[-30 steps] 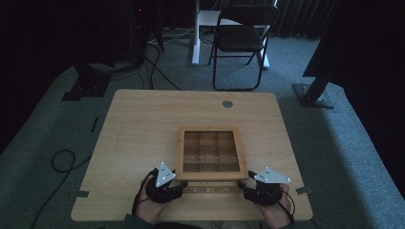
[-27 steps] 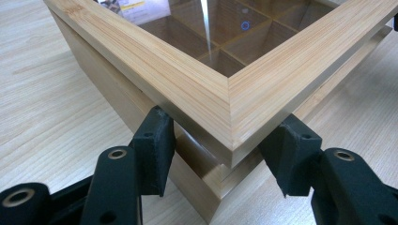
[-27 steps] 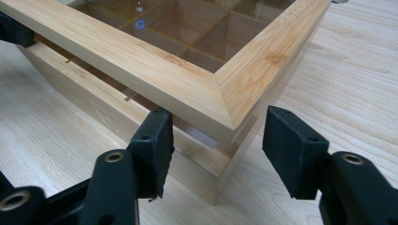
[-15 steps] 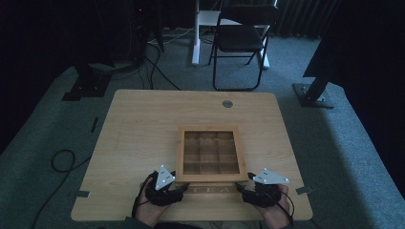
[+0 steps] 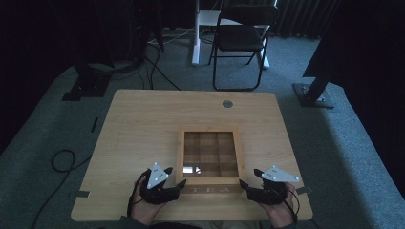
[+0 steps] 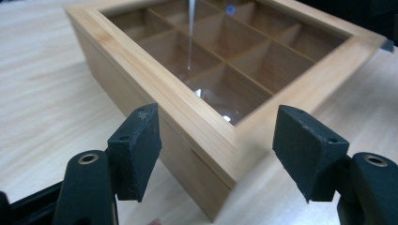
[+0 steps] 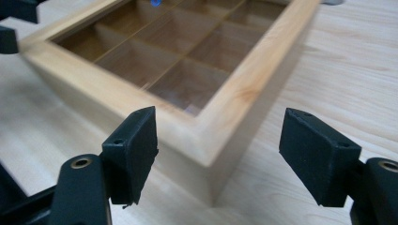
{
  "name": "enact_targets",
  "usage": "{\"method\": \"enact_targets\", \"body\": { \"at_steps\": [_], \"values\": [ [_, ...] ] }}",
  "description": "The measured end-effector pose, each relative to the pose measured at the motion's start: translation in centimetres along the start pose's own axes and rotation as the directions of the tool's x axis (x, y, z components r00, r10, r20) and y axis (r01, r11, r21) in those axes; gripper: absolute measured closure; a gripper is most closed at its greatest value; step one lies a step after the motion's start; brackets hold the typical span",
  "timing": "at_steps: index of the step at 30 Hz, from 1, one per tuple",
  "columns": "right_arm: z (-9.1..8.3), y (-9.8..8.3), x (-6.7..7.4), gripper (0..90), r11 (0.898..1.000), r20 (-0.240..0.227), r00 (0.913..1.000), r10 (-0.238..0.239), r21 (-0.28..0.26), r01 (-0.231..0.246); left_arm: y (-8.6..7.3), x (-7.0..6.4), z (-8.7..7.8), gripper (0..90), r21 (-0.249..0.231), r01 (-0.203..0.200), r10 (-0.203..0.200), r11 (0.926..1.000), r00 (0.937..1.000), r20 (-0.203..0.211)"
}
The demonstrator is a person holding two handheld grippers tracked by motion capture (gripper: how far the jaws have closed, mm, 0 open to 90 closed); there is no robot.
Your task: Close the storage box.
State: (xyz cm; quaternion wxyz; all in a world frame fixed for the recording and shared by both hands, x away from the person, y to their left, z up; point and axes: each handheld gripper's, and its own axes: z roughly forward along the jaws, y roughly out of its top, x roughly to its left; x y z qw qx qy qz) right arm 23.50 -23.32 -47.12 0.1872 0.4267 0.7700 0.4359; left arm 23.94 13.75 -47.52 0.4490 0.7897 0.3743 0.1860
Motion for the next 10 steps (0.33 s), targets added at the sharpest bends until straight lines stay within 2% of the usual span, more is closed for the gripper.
{"method": "enact_targets", "body": {
  "at_steps": [5, 9, 10],
  "values": [
    [-0.4, 0.5, -1.8, 27.9, 0.999, 0.063, 0.9975, 0.031, -0.011, -0.03, 0.3, 1.2, -0.5, 33.4, -0.02, 0.033, -0.034, 0.9993, 0.9985, -0.043],
    [0.6, 0.9, -4.5, 29.1, 0.997, 0.134, 0.9877, 0.08, -0.001, -0.081, 0.4, 2.1, -0.9, 33.8, -0.032, 0.066, -0.069, 0.9973, 0.9954, -0.066],
    [0.6, 0.9, -4.5, 29.1, 0.997, 0.134, 0.9877, 0.08, -0.001, -0.081, 0.4, 2.1, -0.9, 33.8, -0.032, 0.066, -0.069, 0.9973, 0.9954, -0.066]
  ]
}}
